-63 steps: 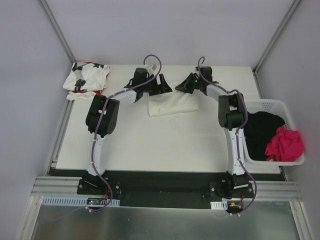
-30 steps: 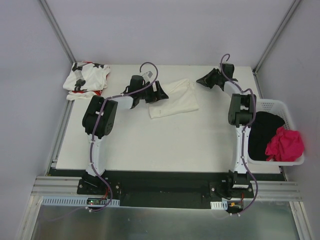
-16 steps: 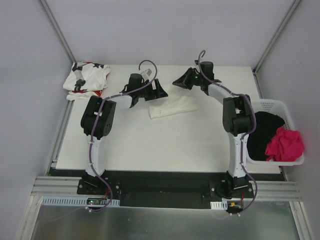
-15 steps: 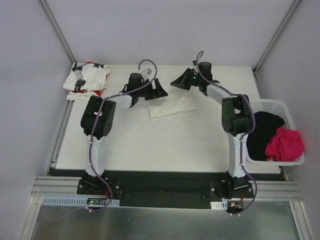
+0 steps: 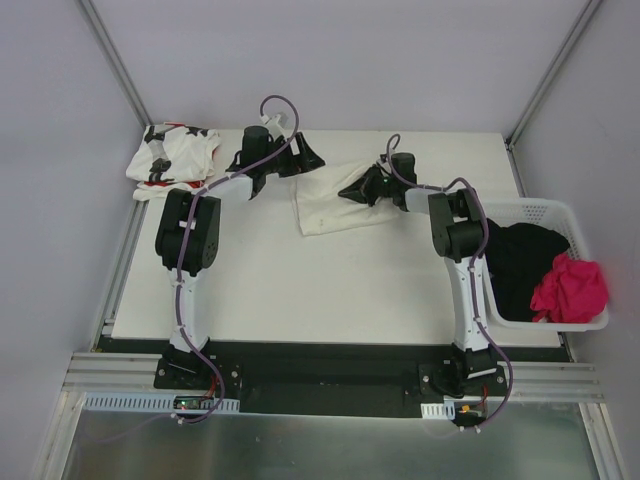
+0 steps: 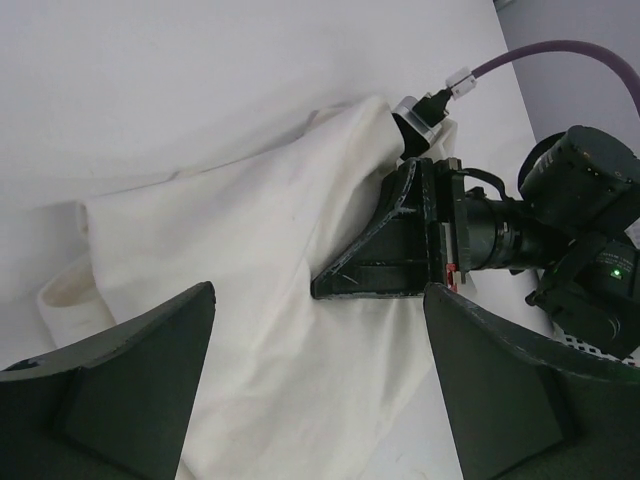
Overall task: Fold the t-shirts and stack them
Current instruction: Smooth out wrinkles on the folded tshirt
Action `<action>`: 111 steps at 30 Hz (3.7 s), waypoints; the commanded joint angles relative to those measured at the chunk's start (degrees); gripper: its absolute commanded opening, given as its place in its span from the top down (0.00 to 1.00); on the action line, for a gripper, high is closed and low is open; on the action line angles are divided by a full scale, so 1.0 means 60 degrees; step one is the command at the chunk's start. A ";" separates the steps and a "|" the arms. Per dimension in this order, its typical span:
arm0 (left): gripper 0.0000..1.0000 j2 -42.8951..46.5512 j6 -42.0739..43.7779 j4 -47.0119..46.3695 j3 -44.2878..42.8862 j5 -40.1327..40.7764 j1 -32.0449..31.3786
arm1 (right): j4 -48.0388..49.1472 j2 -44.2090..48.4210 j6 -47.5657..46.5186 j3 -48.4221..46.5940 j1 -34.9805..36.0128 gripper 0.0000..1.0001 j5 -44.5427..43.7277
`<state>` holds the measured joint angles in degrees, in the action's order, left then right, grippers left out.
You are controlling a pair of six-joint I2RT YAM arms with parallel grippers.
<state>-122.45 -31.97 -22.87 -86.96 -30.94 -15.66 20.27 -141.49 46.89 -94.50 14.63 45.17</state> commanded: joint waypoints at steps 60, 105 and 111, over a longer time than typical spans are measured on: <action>0.16 0.1864 -0.1040 -0.0696 0.1511 -0.1742 0.0823 | 0.0129 0.3190 0.0215 0.0339 0.0187 0.81 0.0955; 0.10 0.3596 0.3365 0.2492 0.1326 0.6912 0.0617 | -0.1181 0.6545 -0.3304 0.5232 0.0374 0.52 -0.0262; 0.11 0.1839 0.3087 0.3826 -0.0710 0.7589 0.1569 | -0.1094 0.7232 -0.3348 0.5847 0.0344 0.54 -0.0057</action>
<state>-105.78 -12.64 -4.95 -84.99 8.23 -9.17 11.81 -103.63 27.42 -60.95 16.49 42.63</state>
